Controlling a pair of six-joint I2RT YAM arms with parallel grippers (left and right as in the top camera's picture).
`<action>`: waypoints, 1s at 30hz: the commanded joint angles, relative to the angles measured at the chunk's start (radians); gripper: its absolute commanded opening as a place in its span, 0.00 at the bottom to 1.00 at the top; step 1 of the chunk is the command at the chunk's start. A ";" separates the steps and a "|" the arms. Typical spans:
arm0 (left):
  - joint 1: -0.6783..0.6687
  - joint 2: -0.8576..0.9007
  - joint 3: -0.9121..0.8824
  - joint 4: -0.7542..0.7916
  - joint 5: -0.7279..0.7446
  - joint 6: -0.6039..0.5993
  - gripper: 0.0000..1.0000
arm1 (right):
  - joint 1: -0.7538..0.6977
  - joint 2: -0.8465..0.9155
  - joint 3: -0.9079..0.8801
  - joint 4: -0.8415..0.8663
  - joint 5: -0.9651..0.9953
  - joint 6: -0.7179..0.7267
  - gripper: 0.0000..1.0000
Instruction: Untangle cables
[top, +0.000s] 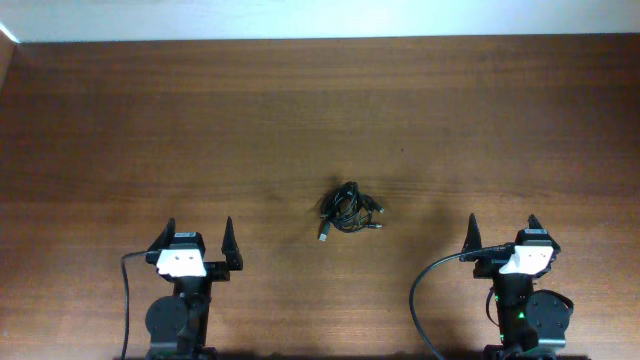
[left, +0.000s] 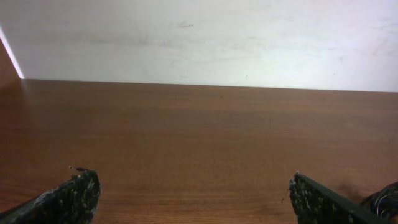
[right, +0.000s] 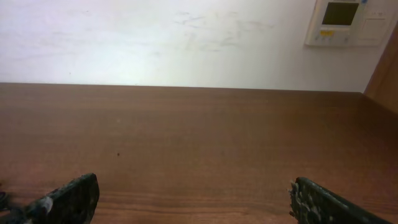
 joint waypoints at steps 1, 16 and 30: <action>-0.004 -0.007 -0.007 -0.001 -0.010 -0.006 0.99 | 0.005 -0.008 -0.005 -0.006 0.009 0.011 0.98; -0.004 -0.007 -0.007 -0.001 -0.010 -0.006 0.99 | 0.005 -0.009 -0.005 0.047 -0.078 0.055 0.98; -0.004 -0.007 -0.007 -0.001 -0.010 -0.006 0.99 | 0.004 -0.004 0.156 0.226 -0.585 0.153 0.98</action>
